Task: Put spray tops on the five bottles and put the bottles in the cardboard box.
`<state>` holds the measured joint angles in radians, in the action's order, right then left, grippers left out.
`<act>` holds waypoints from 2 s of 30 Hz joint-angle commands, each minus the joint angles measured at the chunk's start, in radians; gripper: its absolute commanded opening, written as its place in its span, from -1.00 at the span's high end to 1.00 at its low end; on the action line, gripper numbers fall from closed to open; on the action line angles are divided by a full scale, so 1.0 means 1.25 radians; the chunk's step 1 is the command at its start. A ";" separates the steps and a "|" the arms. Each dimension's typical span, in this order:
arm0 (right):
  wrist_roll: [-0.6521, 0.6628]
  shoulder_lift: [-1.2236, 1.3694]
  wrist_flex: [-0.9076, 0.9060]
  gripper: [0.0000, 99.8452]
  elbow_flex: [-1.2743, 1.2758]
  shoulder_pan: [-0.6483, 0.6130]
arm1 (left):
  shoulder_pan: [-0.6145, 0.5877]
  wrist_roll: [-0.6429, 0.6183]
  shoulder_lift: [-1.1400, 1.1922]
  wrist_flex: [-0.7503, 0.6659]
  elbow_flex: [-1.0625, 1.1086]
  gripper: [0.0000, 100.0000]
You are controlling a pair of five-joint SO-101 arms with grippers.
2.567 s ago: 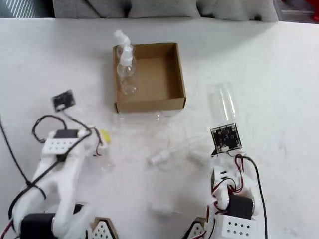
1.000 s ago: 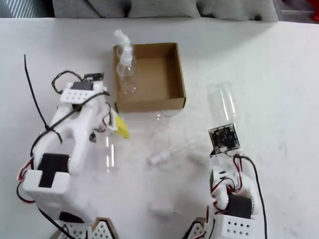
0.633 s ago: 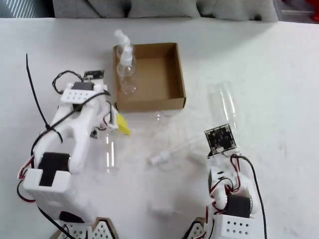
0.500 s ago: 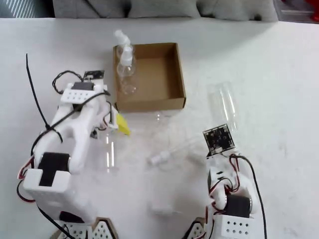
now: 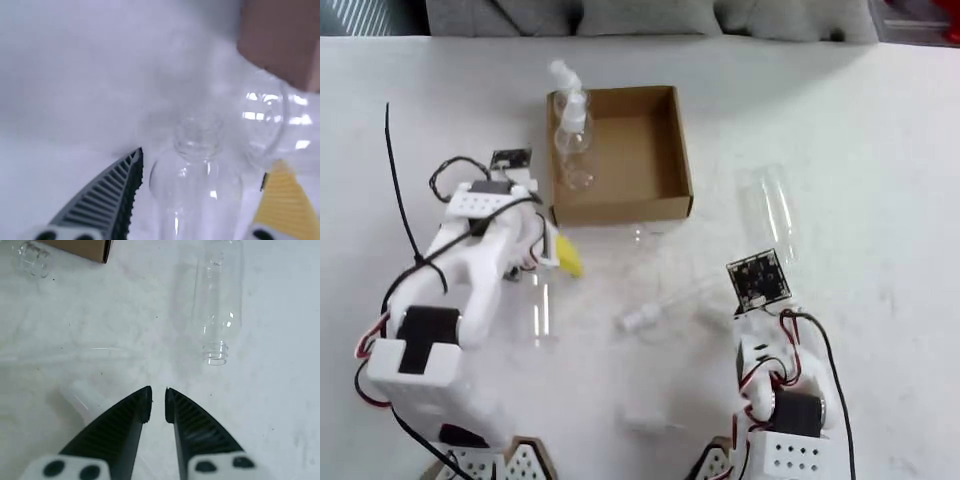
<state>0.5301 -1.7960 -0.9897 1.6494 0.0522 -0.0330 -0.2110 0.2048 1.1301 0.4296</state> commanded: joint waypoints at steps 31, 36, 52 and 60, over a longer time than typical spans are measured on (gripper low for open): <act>0.010 -0.004 0.018 0.93 -0.006 0.002 | 0.035 0.075 -0.107 -0.065 0.059 0.84; 0.010 -0.004 0.018 0.93 -0.006 0.001 | 0.035 0.075 -0.256 -0.155 0.180 0.83; 0.010 -0.004 0.015 0.93 -0.006 0.002 | 0.035 0.068 -0.601 -0.409 0.457 0.83; 0.007 -0.004 0.015 0.93 -0.006 0.001 | 0.035 0.074 -0.837 -0.527 0.587 0.83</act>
<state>0.5332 -1.7960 -0.9897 1.6494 0.0522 0.0054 -0.1266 -0.6682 0.5669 1.1170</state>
